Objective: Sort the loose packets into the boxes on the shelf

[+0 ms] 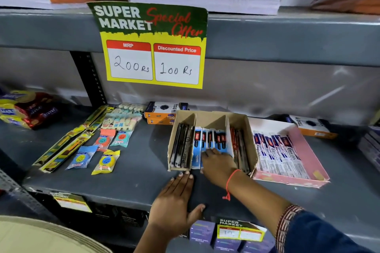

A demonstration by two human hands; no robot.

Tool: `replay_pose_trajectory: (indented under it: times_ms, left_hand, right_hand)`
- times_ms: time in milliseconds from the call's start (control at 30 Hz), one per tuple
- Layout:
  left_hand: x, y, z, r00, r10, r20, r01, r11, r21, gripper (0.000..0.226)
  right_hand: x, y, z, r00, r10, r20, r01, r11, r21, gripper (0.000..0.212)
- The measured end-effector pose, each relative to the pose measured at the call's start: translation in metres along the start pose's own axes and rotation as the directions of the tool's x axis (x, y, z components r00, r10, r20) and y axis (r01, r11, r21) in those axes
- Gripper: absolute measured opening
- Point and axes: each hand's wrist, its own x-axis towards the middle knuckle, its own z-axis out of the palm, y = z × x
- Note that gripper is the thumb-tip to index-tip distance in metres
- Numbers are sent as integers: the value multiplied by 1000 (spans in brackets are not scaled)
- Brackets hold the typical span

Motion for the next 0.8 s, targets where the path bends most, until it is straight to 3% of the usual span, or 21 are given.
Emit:
replay_pose_trajectory:
  times_ms: [300,567,667,800]
  left_hand:
    - [0,1,-3,999,-22,44,22,1000,4,80]
    - [0,4,-4,997,-11,74,8,999,41,86]
    - [-2,8,-9,998,36,44,-38,998,46,97]
    - [-2,27,-32,998,56,-18,-54,996,72,77]
  right_hand:
    - [2,-9,8,988,154,-4,-154,987,44,50]
    - [-40,-14,14,983,165,-81,-154,980,128,59]
    - [-67,-14,15,954,141,-266,-106,984,142,66]
    - [-96,3,10,880,168,-444,-142,986,91,54]
